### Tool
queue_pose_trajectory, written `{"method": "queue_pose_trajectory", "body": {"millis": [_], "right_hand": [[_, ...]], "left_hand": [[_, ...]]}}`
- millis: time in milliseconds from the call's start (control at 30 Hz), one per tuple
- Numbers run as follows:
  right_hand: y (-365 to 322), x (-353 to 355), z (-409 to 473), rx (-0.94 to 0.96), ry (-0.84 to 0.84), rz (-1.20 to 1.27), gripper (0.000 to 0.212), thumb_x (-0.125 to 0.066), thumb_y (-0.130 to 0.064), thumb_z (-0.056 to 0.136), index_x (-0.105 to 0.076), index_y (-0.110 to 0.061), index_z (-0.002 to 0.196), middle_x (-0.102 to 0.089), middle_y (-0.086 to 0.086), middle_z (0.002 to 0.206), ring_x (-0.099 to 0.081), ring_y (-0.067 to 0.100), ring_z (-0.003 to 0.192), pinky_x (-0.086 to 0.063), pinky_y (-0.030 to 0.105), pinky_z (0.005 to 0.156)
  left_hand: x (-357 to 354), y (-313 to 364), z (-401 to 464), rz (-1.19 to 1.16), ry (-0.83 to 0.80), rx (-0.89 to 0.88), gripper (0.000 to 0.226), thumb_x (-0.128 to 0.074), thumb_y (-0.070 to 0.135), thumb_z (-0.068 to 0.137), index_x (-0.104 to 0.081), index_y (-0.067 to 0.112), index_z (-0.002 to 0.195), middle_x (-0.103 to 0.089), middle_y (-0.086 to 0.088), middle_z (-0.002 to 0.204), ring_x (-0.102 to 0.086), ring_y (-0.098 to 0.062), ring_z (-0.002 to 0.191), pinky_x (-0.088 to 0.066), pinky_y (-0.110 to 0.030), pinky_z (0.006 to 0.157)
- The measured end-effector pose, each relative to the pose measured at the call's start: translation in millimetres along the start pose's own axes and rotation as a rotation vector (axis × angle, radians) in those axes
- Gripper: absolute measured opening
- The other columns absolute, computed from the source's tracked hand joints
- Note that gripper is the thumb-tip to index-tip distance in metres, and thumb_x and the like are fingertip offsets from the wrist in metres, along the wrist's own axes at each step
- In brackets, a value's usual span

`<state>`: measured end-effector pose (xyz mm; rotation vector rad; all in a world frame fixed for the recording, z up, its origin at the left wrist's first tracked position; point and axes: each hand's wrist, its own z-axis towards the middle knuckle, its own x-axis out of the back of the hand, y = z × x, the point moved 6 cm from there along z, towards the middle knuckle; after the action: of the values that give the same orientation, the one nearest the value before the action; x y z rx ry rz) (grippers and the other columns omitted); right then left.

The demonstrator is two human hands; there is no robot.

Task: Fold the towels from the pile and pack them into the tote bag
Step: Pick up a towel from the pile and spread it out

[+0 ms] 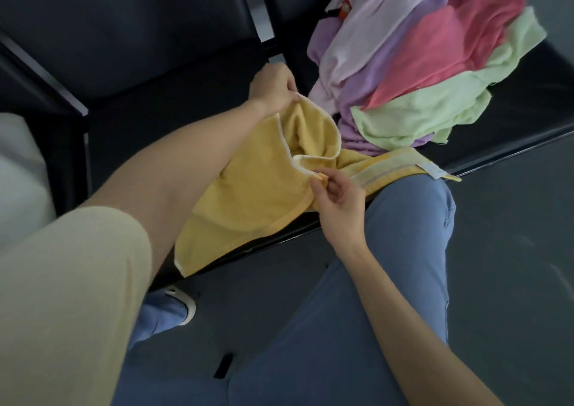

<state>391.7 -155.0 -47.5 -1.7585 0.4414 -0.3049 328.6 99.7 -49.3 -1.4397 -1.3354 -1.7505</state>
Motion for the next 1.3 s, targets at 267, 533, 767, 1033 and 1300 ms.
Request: {"method": "queue_pose_trajectory", "body": {"millis": [267,533,767,1033,1300], "right_hand": [[-62.0,-2.3,-13.1,0.255,0.101,-0.067,0.018,-0.048,-0.004,0.096,-0.055,-0.020,0.095,-0.058,-0.008,0.084,-0.054,-0.001,0.077,-0.042,0.014,0.073],[-188.5,-45.7,-17.7,0.592,0.045,-0.084,0.014,-0.045,-0.001,0.096,-0.054,-0.011,0.100,-0.056,-0.006,0.083,-0.051,-0.005,0.073,-0.041,0.010,0.069],[-248.9,-65.5,-26.8,0.730,0.100,-0.106,0.016,-0.042,0.001,0.094,-0.052,-0.011,0.098,-0.055,-0.010,0.087,-0.051,-0.014,0.079,-0.038,0.006,0.076],[-234.9,-87.2,-28.2,0.645,0.054,-0.371,0.017,-0.038,-0.006,0.100,-0.052,-0.007,0.108,-0.050,-0.012,0.081,-0.047,-0.003,0.071,-0.035,0.002,0.059],[-228.0,-118.4,6.1,0.628,0.010,-0.791,0.029,-0.031,-0.002,0.097,-0.048,-0.008,0.120,-0.052,0.009,0.099,-0.046,0.032,0.101,-0.034,0.039,0.092]], "left_hand": [[127.1,-82.0,-63.6,-0.058,0.368,0.238,0.007,-0.067,0.012,0.085,-0.072,0.009,0.081,-0.069,-0.007,0.075,-0.068,-0.016,0.071,-0.056,-0.026,0.063],[264.4,-138.3,-148.0,-0.181,0.339,0.507,0.010,-0.075,0.002,0.077,-0.067,-0.002,0.082,-0.071,-0.016,0.079,-0.071,-0.026,0.066,-0.061,-0.038,0.061],[337.5,-149.0,-218.5,-0.684,0.671,0.544,0.006,-0.063,-0.004,0.083,-0.067,0.001,0.080,-0.066,-0.019,0.088,-0.069,-0.026,0.057,-0.058,-0.027,0.049],[372.1,-135.6,-281.9,-0.932,1.316,0.342,0.020,-0.048,0.001,0.081,-0.067,-0.004,0.077,-0.067,-0.014,0.070,-0.067,-0.030,0.050,-0.058,-0.039,0.049],[357.5,-177.6,-279.3,-0.704,1.220,0.445,0.018,-0.051,0.019,0.093,-0.065,0.007,0.091,-0.067,-0.006,0.086,-0.071,-0.022,0.064,-0.061,-0.041,0.061]]}}
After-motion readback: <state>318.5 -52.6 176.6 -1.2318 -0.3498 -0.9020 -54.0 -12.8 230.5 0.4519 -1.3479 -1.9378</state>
